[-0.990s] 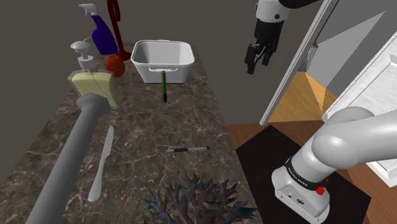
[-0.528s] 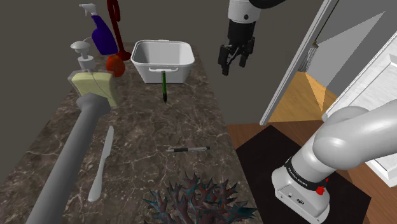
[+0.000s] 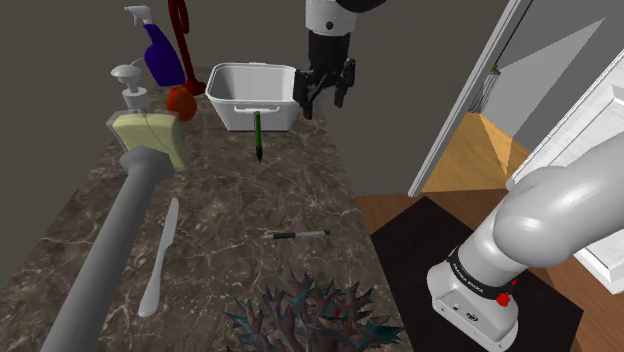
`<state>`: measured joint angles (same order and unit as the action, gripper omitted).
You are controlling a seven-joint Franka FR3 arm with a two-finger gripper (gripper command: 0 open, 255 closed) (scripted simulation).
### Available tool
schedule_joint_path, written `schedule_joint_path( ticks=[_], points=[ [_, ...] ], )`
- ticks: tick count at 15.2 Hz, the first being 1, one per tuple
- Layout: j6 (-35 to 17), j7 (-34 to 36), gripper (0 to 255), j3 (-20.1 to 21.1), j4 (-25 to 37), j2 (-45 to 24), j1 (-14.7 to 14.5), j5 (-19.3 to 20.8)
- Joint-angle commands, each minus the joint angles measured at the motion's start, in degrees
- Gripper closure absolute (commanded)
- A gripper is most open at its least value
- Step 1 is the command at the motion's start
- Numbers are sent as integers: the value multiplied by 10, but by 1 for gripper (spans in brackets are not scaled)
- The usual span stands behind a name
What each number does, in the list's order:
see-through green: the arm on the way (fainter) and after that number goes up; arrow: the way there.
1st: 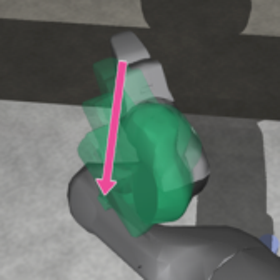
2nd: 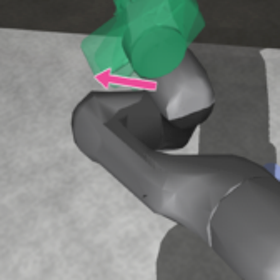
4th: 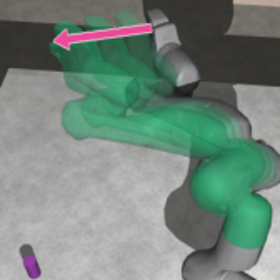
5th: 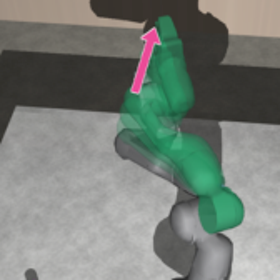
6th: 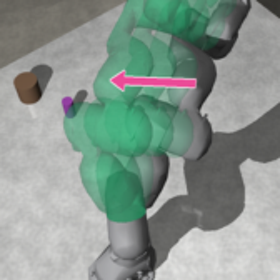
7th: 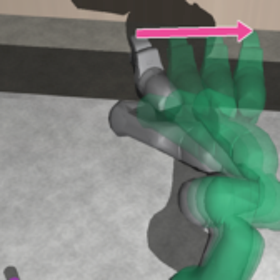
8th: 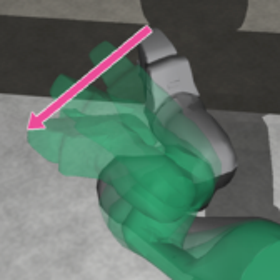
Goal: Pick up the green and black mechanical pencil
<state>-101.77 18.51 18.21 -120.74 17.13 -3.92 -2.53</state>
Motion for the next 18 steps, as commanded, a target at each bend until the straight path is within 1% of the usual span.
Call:
schedule_joint_path(
  ticks=[1, 6, 10, 18],
  points=[
    [-5, 28, 0, 18, 43, -46, -3, 5],
    [-8, 90, 0, 51, 142, -145, -17, 28],
    [1, 137, 0, 70, 233, -227, -37, 58],
    [-57, 140, 0, 68, 180, -231, -37, 60]
  ],
)
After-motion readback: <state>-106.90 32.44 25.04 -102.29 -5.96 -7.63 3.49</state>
